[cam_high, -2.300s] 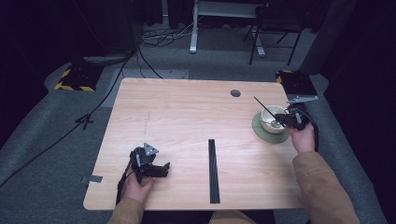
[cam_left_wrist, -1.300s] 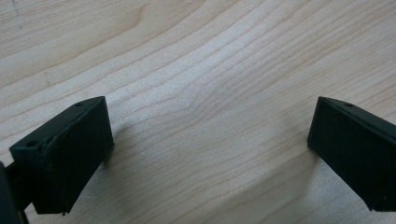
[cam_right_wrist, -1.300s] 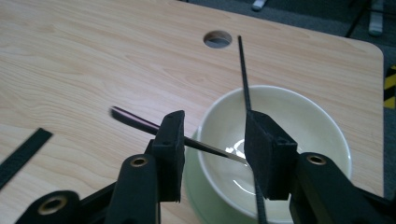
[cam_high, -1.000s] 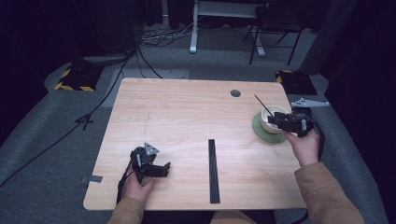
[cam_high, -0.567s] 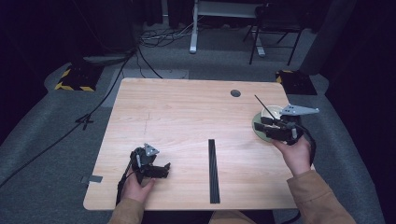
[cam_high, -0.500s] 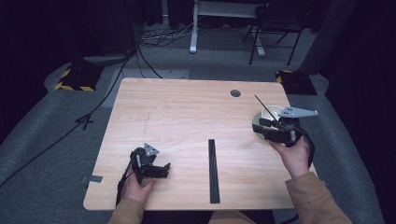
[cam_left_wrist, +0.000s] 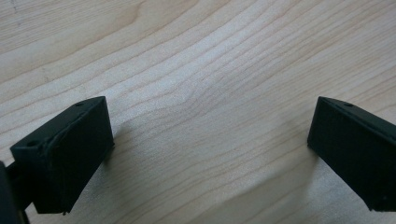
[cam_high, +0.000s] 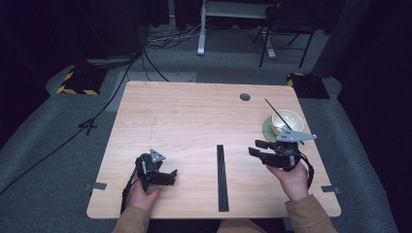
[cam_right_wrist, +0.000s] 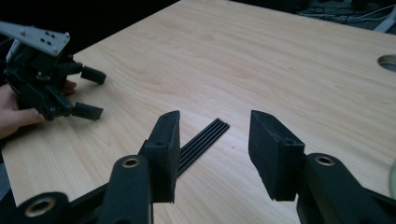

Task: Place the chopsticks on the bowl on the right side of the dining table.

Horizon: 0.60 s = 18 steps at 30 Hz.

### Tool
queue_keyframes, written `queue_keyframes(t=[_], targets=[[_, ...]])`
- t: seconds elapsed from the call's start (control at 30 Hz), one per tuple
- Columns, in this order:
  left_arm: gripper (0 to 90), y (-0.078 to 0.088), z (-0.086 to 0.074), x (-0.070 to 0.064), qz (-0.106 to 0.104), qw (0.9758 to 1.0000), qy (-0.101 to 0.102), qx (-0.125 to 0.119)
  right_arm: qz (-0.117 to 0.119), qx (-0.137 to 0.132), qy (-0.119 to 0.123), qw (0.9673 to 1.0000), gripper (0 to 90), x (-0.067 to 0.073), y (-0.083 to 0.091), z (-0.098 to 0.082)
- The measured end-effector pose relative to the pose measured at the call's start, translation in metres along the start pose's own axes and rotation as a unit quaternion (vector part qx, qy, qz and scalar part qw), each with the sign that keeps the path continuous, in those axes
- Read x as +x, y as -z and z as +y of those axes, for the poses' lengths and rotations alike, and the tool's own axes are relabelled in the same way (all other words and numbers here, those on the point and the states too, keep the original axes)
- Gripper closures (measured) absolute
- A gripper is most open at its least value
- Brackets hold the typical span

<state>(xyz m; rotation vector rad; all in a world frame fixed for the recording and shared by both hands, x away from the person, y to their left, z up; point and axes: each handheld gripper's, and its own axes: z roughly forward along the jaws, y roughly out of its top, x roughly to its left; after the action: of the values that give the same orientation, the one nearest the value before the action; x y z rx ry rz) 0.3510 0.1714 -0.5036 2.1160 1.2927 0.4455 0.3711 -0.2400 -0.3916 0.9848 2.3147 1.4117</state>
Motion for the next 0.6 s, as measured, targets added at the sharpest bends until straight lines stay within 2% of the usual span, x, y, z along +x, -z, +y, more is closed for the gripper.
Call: queue_keyframes(t=[0.33,0.5,0.53,0.6], targets=[[0.5,0.0,0.0,0.0,0.0,1.0,0.0,0.0,0.014,0.032,0.008,0.9994,54.0,0.009,-0.021,-0.009],[0.5,0.0,0.0,0.0,0.001,1.0,-0.001,0.0,0.014,0.058,0.016,0.9981,53.9,0.016,-0.036,-0.021],[0.5,0.0,0.0,0.0,0.0,1.0,0.0,0.0,0.012,0.057,0.012,0.9982,53.9,0.019,-0.038,-0.023],[0.5,0.0,0.0,0.0,0.0,1.0,0.0,0.0,0.007,0.059,0.022,0.998,53.7,0.022,-0.04,-0.028]])
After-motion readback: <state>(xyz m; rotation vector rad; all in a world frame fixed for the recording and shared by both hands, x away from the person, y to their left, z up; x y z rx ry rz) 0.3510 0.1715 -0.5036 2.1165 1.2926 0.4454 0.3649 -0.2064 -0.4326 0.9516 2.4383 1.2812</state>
